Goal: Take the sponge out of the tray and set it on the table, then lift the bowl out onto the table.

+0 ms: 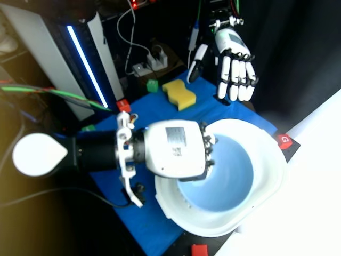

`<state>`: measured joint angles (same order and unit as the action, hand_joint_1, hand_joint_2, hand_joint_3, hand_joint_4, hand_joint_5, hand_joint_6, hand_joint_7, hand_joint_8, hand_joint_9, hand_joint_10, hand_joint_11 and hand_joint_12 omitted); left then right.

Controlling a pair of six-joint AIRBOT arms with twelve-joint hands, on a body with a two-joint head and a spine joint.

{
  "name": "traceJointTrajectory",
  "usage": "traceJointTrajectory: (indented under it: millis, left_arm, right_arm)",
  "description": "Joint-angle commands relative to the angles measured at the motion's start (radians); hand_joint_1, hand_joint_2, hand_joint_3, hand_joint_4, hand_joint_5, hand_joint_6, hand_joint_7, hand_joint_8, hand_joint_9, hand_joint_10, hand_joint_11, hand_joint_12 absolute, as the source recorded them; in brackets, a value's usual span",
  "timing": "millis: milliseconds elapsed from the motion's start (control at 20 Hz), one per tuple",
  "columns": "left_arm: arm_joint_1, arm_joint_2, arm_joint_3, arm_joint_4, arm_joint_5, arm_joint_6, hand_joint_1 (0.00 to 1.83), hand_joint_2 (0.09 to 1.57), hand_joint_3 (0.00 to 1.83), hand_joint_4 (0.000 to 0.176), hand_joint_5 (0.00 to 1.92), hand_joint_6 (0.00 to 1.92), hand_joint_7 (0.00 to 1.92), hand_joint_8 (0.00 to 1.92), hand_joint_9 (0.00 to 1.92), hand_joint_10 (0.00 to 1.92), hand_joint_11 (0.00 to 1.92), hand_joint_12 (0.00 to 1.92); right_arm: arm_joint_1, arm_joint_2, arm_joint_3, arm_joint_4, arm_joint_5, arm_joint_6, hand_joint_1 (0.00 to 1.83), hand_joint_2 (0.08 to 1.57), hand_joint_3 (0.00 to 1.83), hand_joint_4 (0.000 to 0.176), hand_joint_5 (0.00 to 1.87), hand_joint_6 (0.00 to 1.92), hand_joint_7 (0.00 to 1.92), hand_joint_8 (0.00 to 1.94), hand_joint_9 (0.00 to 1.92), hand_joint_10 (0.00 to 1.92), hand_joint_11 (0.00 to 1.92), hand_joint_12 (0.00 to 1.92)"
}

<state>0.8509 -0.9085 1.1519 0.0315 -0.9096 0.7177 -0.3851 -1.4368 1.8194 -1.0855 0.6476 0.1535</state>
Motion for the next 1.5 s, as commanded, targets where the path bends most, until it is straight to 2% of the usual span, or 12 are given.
traceJointTrajectory:
  millis: [0,150,350,400,450,750,950,1050,1200,1300,1400,1450]
  left_arm:
    - [-0.009,-0.002,0.004,-0.023,-0.124,-0.004,0.79,0.87,0.0,0.071,0.41,0.0,0.34,0.0,0.29,0.0,0.0,0.78]
    - [-0.008,-0.002,0.004,-0.025,-0.127,-0.004,0.8,0.88,0.0,0.088,0.4,0.0,0.35,0.0,0.29,0.0,0.04,0.89]
    - [-0.005,-0.002,0.003,-0.026,-0.129,-0.005,0.79,0.88,0.0,0.067,0.41,0.0,0.34,0.0,0.29,0.0,0.05,0.89]
    - [-0.005,-0.002,0.003,-0.026,-0.131,-0.006,0.8,0.89,0.0,0.084,0.41,0.0,0.34,0.0,0.28,0.0,0.01,0.88]
    - [-0.004,-0.002,0.002,-0.027,-0.134,-0.007,0.79,0.89,0.0,0.092,0.41,0.0,0.34,0.0,0.28,0.0,0.01,0.88]
    - [0.012,0.008,-0.006,-0.047,-0.153,-0.008,0.82,0.89,0.0,0.097,0.42,0.0,0.36,0.0,0.29,0.0,0.0,0.88]
    - [0.044,0.03,-0.02,-0.088,-0.197,-0.008,0.86,0.92,0.0,0.056,0.42,0.0,0.33,0.0,0.26,0.0,0.0,0.62]
    - [0.061,0.042,-0.027,-0.103,-0.217,-0.008,0.86,0.92,0.0,0.065,0.43,0.0,0.34,0.0,0.28,0.0,0.0,0.64]
    - [0.069,0.043,-0.029,-0.111,-0.217,-0.008,0.81,0.92,0.0,0.061,0.43,0.0,0.36,0.0,0.3,0.0,0.0,0.72]
    - [0.074,0.043,-0.03,-0.118,-0.221,-0.008,0.84,0.91,0.0,0.061,0.44,0.0,0.37,0.0,0.31,0.0,0.0,0.73]
    - [0.075,0.043,-0.031,-0.12,-0.222,-0.008,0.87,0.9,0.0,0.067,0.44,0.0,0.36,0.0,0.29,0.0,0.0,0.69]
    - [0.075,0.043,-0.032,-0.12,-0.223,-0.008,0.86,0.9,0.0,0.07,0.44,0.0,0.36,0.0,0.29,0.0,0.0,0.69]
  right_arm:
    - [0.021,0.008,-0.004,0.068,0.061,-0.003,0.61,1.44,0.0,0.0,1.08,0.21,1.39,0.56,1.3,1.24,1.18,1.67]
    - [0.021,0.027,-0.017,0.069,0.064,-0.003,0.63,1.44,0.0,0.0,1.09,0.03,1.2,0.91,1.17,1.41,1.09,1.76]
    - [0.021,0.057,-0.048,0.083,0.075,-0.003,0.65,1.43,0.0,0.0,1.1,0.0,1.15,1.23,1.18,1.64,1.14,1.91]
    - [0.021,0.064,-0.054,0.087,0.084,-0.003,0.94,1.31,0.0,0.0,0.79,1.09,1.11,1.47,1.18,1.78,1.18,1.92]
    - [0.021,0.077,-0.066,0.094,0.099,-0.003,0.98,1.31,0.0,0.0,0.68,1.39,1.09,1.57,1.17,1.86,1.2,1.92]
    - [0.021,0.231,-0.232,0.11,0.238,-0.035,1.05,1.26,0.0,0.0,0.74,1.36,1.23,1.87,1.44,1.92,1.48,1.92]
    - [0.016,0.356,-0.385,0.096,0.239,-0.128,1.07,1.25,0.0,0.0,0.75,1.33,1.18,1.75,1.37,1.92,1.44,1.92]
    - [-0.007,0.419,-0.464,0.067,0.262,-0.128,1.13,1.17,0.0,0.0,0.87,1.15,1.19,1.02,1.24,1.06,1.06,1.42]
    - [-0.053,0.474,-0.553,0.023,0.303,-0.128,1.03,1.33,0.0,0.0,0.62,1.52,1.15,0.5,1.2,0.28,0.82,0.9]
    - [-0.08,0.48,-0.591,-0.024,0.304,-0.128,1.03,1.32,0.01,0.0,0.61,1.52,1.28,0.15,1.25,0.05,0.77,0.77]
    - [-0.121,0.461,-0.6,-0.031,0.304,-0.125,1.04,1.31,0.0,0.0,0.63,1.49,1.36,0.07,1.3,0.02,0.8,0.75]
    - [-0.141,0.444,-0.597,-0.03,0.304,-0.125,1.19,1.21,0.0,0.0,0.76,1.28,0.99,0.93,1.3,0.01,0.8,0.82]
